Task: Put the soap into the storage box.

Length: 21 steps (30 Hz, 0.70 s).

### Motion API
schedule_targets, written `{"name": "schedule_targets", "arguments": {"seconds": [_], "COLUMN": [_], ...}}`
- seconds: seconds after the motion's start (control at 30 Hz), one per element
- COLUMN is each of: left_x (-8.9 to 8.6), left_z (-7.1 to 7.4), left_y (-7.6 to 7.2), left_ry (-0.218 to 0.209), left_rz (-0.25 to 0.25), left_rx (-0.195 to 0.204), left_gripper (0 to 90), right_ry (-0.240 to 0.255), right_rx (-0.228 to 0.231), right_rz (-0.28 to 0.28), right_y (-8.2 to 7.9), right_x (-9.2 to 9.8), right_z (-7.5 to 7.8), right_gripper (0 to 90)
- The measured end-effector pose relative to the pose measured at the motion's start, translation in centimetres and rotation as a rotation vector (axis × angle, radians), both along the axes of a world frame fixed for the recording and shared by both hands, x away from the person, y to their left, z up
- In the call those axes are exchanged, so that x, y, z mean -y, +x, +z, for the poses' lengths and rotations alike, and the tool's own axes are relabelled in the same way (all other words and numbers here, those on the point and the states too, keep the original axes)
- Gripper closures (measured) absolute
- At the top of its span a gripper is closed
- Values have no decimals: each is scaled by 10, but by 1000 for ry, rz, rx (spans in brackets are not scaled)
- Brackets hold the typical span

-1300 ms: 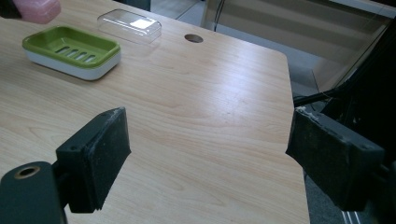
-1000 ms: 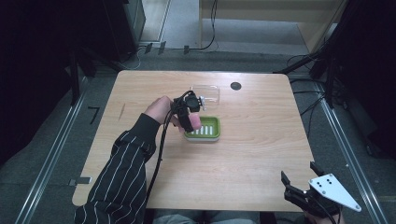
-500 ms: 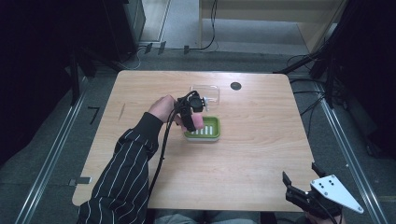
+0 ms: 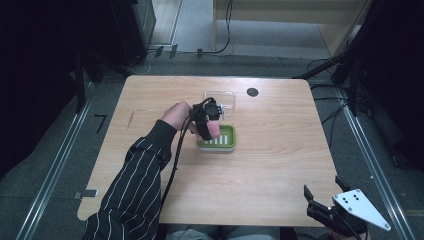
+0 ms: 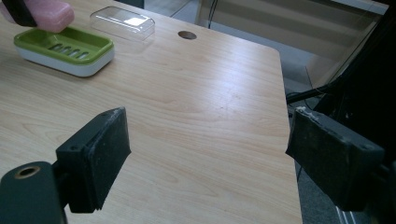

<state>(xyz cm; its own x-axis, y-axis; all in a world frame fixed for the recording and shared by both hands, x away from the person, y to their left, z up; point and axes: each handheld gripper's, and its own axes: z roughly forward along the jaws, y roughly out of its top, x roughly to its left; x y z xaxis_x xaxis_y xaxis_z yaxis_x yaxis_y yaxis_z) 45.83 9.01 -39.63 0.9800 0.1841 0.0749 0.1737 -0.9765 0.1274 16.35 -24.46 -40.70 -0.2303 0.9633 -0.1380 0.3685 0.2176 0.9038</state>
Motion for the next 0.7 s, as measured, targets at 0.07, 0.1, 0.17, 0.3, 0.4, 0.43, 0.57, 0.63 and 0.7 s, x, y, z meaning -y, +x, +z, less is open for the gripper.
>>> {"name": "schedule_targets", "arguments": {"seconds": [0.07, 0.1, 0.17, 0.3, 0.4, 0.43, 0.57, 0.63, 0.7], "left_x": [2, 3, 5, 9, 12, 12, 14, 14, 15], "left_z": [-2, -3, -5, -9, -11, -12, -15, -18, -20], "left_y": [0, 1, 1, 2, 3, 3, 5, 6, 7], "left_ry": [-4, -1, 4, 4, 7, 8, 3, -2, -4], "left_rz": [-16, -17, -27, -33, -48, -54, -61, -52, -56], "left_rx": [-1, 2, 5, 11, 8, 7, 11, -1, -3], "left_gripper": [385, 385, 385, 385, 385, 385, 385, 385, 385], "right_ry": [-1, -3, -3, -3, -3, -2, -3, -1, 0], "right_rx": [-2, -1, -1, 0, 0, 0, -1, -3, -3], "right_rz": [-2, -3, -2, -6, -7, -8, -8, -9, -9], "right_y": [-1, -1, -1, -2, -2, -3, -3, -3, -3], "right_x": [0, 0, 1, 1, 2, 2, 2, 1, 1], "right_z": [0, 0, 0, 0, 0, 0, 0, 0, 0], "right_gripper": [136, 136, 136, 136, 136, 136, 136, 136, 136]}}
